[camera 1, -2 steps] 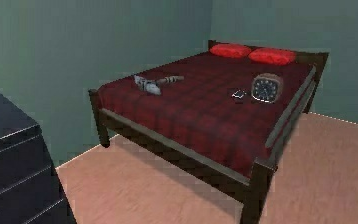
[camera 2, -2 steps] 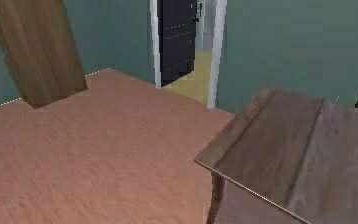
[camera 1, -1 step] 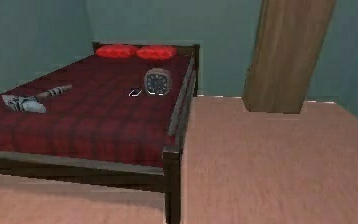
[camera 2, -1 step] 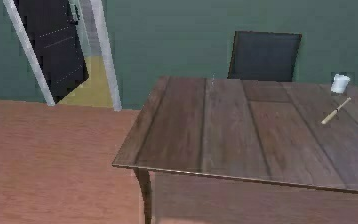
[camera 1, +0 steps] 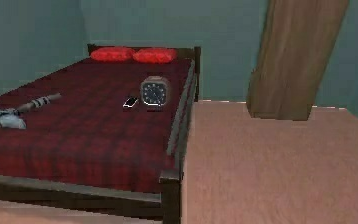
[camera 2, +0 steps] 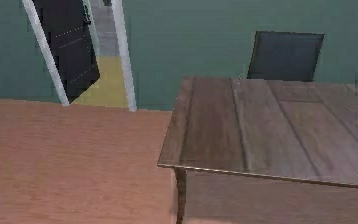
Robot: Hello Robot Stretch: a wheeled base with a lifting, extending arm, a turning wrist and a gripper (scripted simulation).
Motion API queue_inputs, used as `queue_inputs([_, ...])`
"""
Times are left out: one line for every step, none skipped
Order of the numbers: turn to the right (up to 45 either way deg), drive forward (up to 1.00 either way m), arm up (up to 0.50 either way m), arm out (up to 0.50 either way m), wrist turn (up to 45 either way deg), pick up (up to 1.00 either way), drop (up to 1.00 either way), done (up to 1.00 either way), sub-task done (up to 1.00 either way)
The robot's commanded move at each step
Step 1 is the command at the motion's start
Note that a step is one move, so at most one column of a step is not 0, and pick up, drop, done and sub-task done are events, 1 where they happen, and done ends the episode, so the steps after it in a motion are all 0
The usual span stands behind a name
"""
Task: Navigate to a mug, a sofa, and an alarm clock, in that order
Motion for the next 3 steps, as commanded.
queue_inputs([24.0, 0.00, 0.00, 0.00, 0.0, 0.00, 0.00, 0.00, 0.00])
queue_inputs([0.0, 0.45, 0.00, 0.00, 0.0, 0.00, 0.00, 0.00, 0.00])
queue_inputs([27.0, 0.00, 0.00, 0.00, 0.0, 0.00, 0.00, 0.00, 0.00])
